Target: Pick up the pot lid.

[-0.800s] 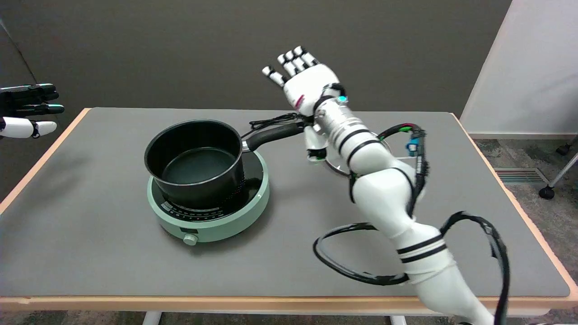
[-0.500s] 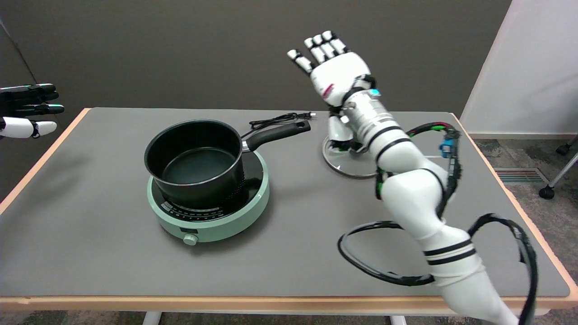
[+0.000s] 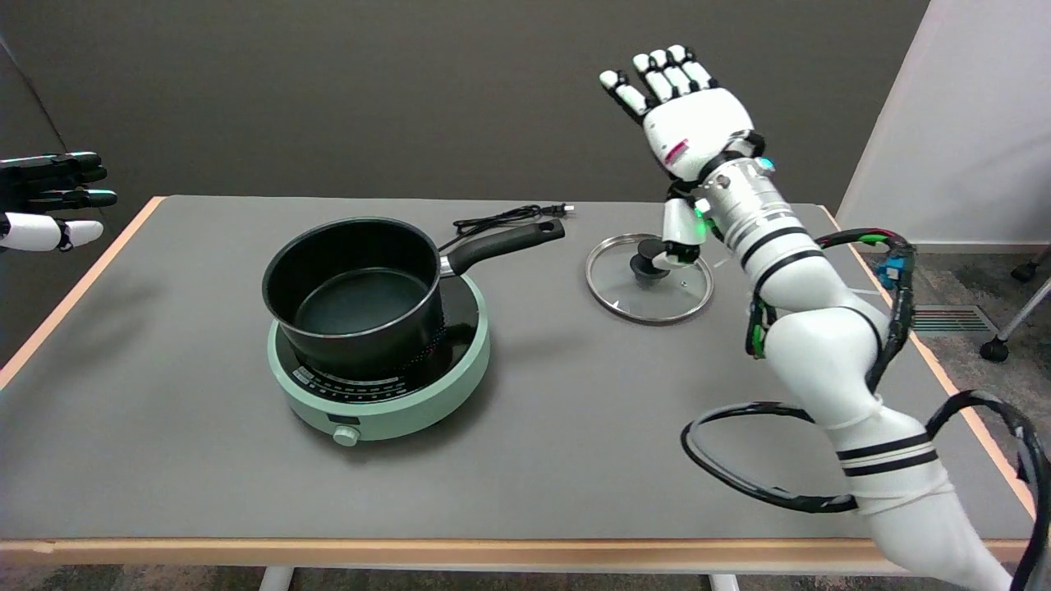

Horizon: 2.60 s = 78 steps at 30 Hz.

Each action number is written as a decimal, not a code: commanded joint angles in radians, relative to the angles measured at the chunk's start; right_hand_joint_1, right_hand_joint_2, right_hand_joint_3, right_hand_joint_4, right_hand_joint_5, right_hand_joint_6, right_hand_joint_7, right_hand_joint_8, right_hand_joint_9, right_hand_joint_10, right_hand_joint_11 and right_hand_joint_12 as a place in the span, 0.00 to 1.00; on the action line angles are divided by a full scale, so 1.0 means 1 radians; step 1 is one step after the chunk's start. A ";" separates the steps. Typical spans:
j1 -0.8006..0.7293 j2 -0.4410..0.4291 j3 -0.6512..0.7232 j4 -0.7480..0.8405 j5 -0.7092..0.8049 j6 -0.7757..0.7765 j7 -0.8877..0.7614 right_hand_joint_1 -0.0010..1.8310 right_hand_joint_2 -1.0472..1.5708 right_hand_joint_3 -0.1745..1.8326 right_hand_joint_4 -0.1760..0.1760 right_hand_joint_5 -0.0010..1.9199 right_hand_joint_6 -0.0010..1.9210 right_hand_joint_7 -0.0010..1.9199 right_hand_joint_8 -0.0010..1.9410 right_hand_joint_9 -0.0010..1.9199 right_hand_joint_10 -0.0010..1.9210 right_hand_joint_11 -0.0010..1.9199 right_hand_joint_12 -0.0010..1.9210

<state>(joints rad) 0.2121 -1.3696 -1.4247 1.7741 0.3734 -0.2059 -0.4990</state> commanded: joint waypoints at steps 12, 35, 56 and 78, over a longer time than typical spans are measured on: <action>0.022 0.193 0.064 -0.205 0.365 0.204 0.011 0.64 0.05 0.84 1.00 0.00 0.00 0.00 0.00 0.00 0.00 0.00 0.00; 0.131 0.203 0.042 -0.358 0.489 0.269 0.190 0.62 0.06 0.87 1.00 0.00 0.00 0.00 0.00 0.00 0.00 0.00 0.00; 0.211 0.406 -0.131 -0.374 0.485 0.073 0.497 0.51 0.81 0.22 1.00 0.41 0.68 0.50 0.31 0.46 0.45 0.35 0.72; 0.210 0.526 -0.292 -0.442 0.278 0.136 0.695 0.45 0.66 0.51 1.00 0.39 0.39 0.49 0.27 0.46 0.43 0.35 0.72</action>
<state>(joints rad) 0.4009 -0.9396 -1.5690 1.4171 0.7587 -0.0830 -0.0273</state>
